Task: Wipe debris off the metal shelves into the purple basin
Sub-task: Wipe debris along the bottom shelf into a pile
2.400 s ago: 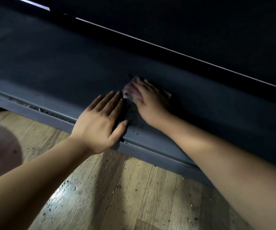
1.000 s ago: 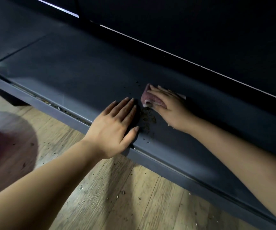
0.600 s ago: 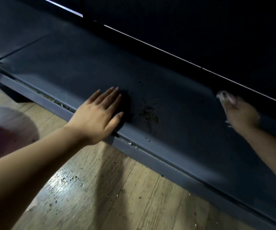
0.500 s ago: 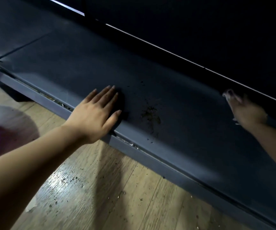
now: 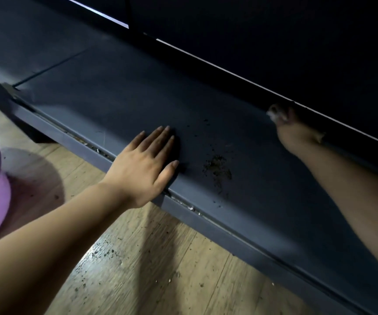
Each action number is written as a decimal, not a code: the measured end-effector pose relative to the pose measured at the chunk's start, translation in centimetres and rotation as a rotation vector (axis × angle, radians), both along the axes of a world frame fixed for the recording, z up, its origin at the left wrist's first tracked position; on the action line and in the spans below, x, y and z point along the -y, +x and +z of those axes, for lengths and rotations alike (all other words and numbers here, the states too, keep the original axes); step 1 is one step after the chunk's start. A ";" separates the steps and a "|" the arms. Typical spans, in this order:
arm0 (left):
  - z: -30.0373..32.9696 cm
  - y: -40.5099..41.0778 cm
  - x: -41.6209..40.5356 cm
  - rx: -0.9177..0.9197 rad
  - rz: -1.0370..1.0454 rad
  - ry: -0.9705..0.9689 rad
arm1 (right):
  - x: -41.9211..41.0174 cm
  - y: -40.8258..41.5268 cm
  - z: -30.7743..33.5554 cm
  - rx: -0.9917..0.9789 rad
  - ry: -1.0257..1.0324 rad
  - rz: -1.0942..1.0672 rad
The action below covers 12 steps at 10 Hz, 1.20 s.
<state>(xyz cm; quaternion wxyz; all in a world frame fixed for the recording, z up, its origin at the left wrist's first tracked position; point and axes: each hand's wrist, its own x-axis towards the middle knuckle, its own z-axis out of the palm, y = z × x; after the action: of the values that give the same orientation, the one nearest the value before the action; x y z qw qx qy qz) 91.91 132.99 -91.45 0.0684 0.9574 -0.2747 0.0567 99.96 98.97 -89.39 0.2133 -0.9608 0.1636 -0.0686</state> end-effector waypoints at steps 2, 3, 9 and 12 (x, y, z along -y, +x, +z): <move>0.5 -0.2 0.2 -0.060 0.010 -0.003 | -10.6 -2.3 0.2 -0.079 -0.033 0.459; 0.6 -0.1 0.2 -0.049 0.006 0.000 | -12.0 -3.4 0.0 -0.054 0.038 0.560; -0.2 3.3 -3.0 0.046 -0.157 -0.053 | -11.3 -2.7 1.2 0.007 0.196 0.033; -0.7 3.4 -2.8 0.106 -0.168 -0.107 | -19.2 -2.9 0.1 -0.034 0.626 0.343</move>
<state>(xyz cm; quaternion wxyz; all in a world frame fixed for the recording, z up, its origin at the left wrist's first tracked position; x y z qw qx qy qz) 95.33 135.84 -92.13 0.1093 0.9217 -0.3538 0.1158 97.06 118.20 -89.29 0.5029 -0.8634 0.0165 0.0375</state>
